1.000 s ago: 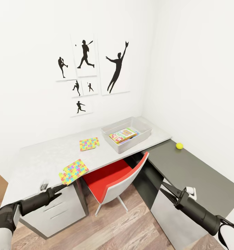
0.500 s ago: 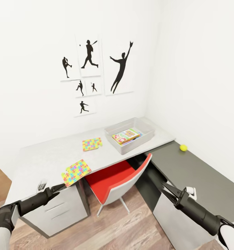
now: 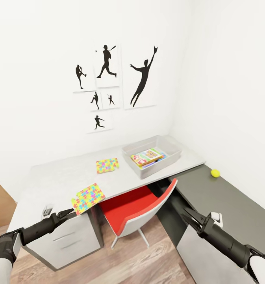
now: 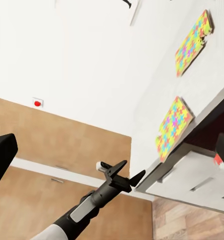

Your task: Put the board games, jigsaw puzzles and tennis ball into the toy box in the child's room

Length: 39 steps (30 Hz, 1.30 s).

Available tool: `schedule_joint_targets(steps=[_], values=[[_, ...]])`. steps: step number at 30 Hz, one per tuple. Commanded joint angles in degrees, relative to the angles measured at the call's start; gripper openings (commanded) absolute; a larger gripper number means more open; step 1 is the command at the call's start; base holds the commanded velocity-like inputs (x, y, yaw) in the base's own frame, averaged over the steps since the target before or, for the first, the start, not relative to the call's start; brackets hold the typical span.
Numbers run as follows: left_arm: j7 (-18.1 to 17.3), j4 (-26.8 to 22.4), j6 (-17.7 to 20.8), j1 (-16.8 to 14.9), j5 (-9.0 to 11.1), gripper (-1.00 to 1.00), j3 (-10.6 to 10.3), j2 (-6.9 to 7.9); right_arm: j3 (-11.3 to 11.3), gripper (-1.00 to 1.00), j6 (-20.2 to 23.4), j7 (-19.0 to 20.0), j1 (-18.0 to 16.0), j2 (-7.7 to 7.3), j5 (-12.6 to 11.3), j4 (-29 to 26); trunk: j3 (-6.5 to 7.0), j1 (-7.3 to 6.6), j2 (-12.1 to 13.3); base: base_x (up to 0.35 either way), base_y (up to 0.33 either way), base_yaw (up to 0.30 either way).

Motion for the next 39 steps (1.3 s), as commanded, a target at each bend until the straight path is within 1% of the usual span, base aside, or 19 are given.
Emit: schedule_joint_targets(steps=[1, 7, 21, 31, 39], values=[[-0.49, -0.05, 0.53, -0.11, -0.60, 1.00, 0.43, -0.04, -0.06, 1.00, 0.32, 0.14, -0.05, 0.00, -0.01, 0.01, -0.12, 0.05, -0.12, 0.105, -0.217, 0.004], [-0.88, -0.04, 0.53, -0.11, -0.60, 1.00, 0.43, -0.02, -0.06, 1.00, 0.32, 0.14, -0.06, 0.00, -0.01, 0.01, -0.12, 0.05, -0.12, 0.065, -0.142, 0.002], [-1.15, -0.03, 0.70, -0.11, -0.60, 1.00, 0.51, 0.00, -0.06, 1.00, 0.32, 0.14, -0.06, 0.00, -0.01, 0.01, -0.12, 0.05, -0.12, 0.006, -0.014, 0.000], [-1.15, -0.04, 0.93, -0.11, -0.53, 1.00, 0.52, 0.22, -0.16, 1.00, 0.36, 0.14, -0.06, 0.00, -0.01, 0.01, -1.91, 2.24, -4.13, 0.000, 0.000, 0.000], [-1.01, -0.05, 0.97, -0.11, -0.51, 1.00, 0.52, 0.26, -0.81, 1.00, 0.40, 0.14, -0.06, 0.00, -0.01, 0.01, -3.35, 4.00, -7.34, 0.000, 0.000, 0.000]])
